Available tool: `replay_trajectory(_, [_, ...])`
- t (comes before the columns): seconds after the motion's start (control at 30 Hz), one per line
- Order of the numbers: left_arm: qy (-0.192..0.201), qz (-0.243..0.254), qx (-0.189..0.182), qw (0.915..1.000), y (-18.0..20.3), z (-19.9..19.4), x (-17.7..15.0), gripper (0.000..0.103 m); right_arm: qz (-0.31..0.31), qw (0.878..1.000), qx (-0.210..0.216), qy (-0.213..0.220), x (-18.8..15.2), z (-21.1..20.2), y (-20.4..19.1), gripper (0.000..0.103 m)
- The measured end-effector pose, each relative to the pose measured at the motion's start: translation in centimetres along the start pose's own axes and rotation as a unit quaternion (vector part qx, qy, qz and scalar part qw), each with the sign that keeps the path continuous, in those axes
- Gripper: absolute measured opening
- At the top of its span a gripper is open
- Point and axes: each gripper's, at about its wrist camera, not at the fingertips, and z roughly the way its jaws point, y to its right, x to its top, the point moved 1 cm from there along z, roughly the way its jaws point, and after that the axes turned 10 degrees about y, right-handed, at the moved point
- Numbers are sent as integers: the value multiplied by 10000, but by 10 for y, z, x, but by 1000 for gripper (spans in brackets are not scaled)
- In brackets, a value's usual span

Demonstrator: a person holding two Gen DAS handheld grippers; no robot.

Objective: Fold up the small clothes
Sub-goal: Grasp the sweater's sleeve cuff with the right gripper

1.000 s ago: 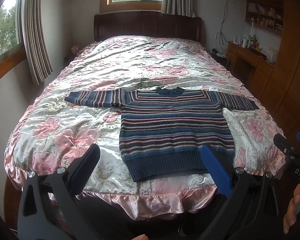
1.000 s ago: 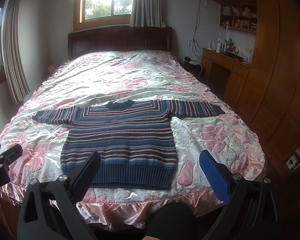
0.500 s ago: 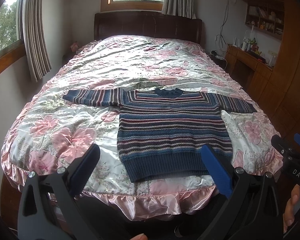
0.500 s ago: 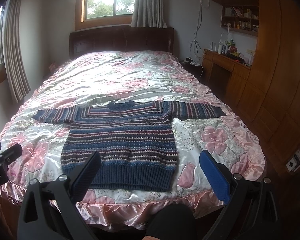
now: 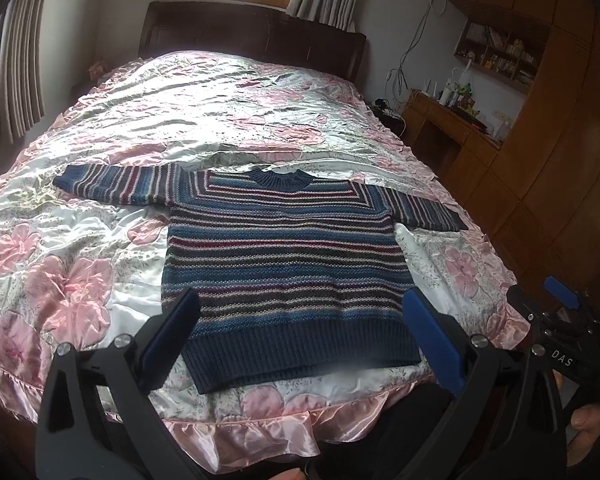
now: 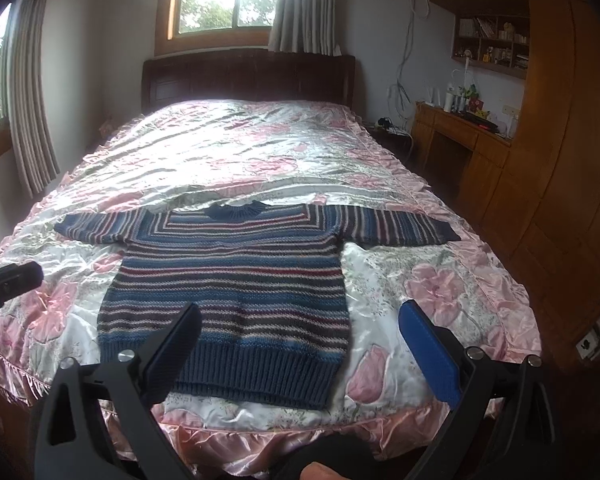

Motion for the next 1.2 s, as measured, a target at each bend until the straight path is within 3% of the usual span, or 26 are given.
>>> replay_trajectory(0.07, [20,172,109,9998,4,13,4,100,69,9999,68,-53,-2,18,11,99])
replay_trajectory(0.13, [-3,193,-153,9997,8,27,8,100,118,9994,93,-320,-5,43,24,99])
replay_trajectory(0.23, [29,248,-248,9994,16,50,16,100,345,9973,132,-628,-9,84,58,99])
replay_trajectory(0.4, [-35,480,-327,9983,39,91,21,100,1481,9814,324,-1178,-20,159,145,99])
replay_trajectory(0.5, [-160,575,-433,9973,54,117,17,100,2622,9507,631,-1534,-34,208,202,98])
replay_trajectory(0.63, [-276,785,-538,9951,75,149,9,100,4278,8813,795,-1844,-61,270,276,90])
replay_trajectory(0.87, [-434,868,-811,9920,97,193,-4,100,5613,8101,742,-1522,-71,350,384,88])
replay_trajectory(0.97, [-535,775,-870,9917,97,210,-11,100,5762,8044,672,-1280,-64,374,419,88])
replay_trajectory(1.1, [-708,695,-826,9916,98,238,-18,100,5697,8104,657,-1195,-57,407,450,86])
replay_trajectory(1.2, [-897,581,-843,9907,98,259,-23,100,5608,8177,648,-1127,-57,430,464,69])
